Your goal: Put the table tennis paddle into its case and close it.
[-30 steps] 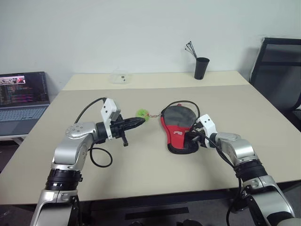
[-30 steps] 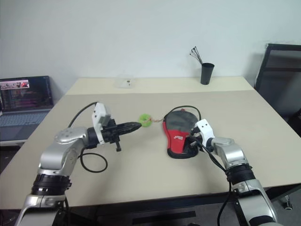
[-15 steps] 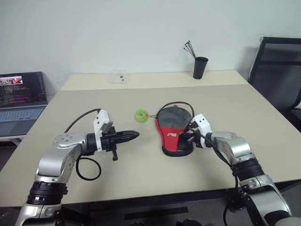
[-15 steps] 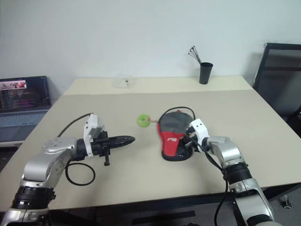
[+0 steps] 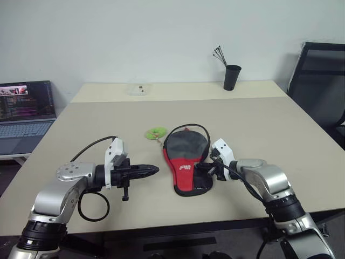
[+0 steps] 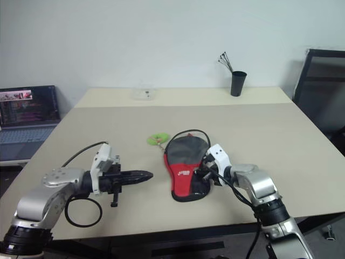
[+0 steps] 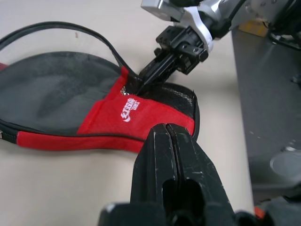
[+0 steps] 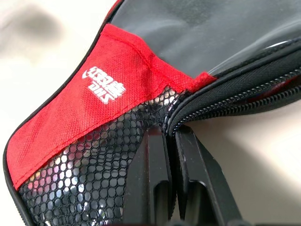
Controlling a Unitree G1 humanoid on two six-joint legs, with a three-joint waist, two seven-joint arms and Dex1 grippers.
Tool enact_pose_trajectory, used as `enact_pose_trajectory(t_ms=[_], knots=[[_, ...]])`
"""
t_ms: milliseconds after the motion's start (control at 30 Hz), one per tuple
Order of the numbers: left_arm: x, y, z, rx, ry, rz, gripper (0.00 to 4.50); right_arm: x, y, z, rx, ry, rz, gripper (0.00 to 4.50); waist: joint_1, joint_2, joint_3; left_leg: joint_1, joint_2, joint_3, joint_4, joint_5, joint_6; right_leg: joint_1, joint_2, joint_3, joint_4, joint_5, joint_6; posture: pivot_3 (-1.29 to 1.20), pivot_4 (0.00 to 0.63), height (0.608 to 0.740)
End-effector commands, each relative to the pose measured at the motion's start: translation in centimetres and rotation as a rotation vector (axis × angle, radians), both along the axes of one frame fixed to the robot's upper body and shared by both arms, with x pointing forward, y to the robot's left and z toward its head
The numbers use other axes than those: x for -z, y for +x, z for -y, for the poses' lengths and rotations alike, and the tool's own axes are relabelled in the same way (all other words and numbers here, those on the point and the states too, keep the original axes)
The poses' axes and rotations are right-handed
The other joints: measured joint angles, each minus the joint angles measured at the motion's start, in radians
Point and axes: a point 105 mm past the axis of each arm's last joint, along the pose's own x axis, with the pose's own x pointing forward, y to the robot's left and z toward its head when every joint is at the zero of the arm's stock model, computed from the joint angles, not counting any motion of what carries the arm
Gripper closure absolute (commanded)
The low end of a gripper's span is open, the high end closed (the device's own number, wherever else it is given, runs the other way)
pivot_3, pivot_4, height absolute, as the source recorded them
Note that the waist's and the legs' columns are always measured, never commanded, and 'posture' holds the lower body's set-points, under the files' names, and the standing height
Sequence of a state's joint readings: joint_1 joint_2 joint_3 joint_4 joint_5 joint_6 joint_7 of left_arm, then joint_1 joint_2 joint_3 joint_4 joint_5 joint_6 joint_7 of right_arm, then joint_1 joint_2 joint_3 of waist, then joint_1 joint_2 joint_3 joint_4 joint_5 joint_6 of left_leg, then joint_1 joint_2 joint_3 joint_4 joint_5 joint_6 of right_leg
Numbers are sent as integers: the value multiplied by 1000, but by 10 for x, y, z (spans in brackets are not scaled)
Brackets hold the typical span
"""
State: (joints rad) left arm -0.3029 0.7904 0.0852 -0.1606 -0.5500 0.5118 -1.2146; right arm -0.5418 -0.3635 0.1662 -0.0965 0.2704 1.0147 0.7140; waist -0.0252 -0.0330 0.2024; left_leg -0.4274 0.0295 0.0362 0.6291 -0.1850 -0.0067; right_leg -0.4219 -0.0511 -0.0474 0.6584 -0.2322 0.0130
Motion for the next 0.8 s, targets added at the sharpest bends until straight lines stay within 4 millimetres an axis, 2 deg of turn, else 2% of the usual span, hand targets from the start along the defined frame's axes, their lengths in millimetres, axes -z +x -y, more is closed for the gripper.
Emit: enact_pose_trajectory(t_ms=[33, 133, 300, 567, 800], knots=[[-8, -9, 1, 42, 3, 20, 4500, -3, -23, 5, -5, 27, -30, 4495, 1, 0, 0, 0, 0, 0, 0, 0, 0, 0, 0, 0, 0, 0, 0, 0, 150, 740], [-6, -13, 2, 61, 9, 4, 4500, 0, -39, 12, 26, 39, -68, 4495, 3, 0, 0, 0, 0, 0, 0, 0, 0, 0, -1, 0, 0, 0, 0, 0, 150, 740], [-5, -13, 2, 72, 13, -1, 4500, -1, -51, 11, 56, 61, -88, 4495, 8, 0, 0, 0, 0, -1, 0, 0, -1, 0, -1, -1, -1, -1, -1, 0, 150, 740], [-4, -11, 2, 80, 20, -1, 4500, 2, -56, 8, 75, 62, -108, 4495, 9, 0, 0, 0, 0, -1, 0, 0, -1, 0, -1, -1, -1, -2, -2, 0, 150, 740], [-2, -12, 0, 71, 25, -1, 4500, 9, -59, 17, 87, 26, -128, 4495, 11, 0, 0, -1, 0, -1, 0, 0, -1, 0, -1, -2, -1, -2, -2, 0, 150, 740]])
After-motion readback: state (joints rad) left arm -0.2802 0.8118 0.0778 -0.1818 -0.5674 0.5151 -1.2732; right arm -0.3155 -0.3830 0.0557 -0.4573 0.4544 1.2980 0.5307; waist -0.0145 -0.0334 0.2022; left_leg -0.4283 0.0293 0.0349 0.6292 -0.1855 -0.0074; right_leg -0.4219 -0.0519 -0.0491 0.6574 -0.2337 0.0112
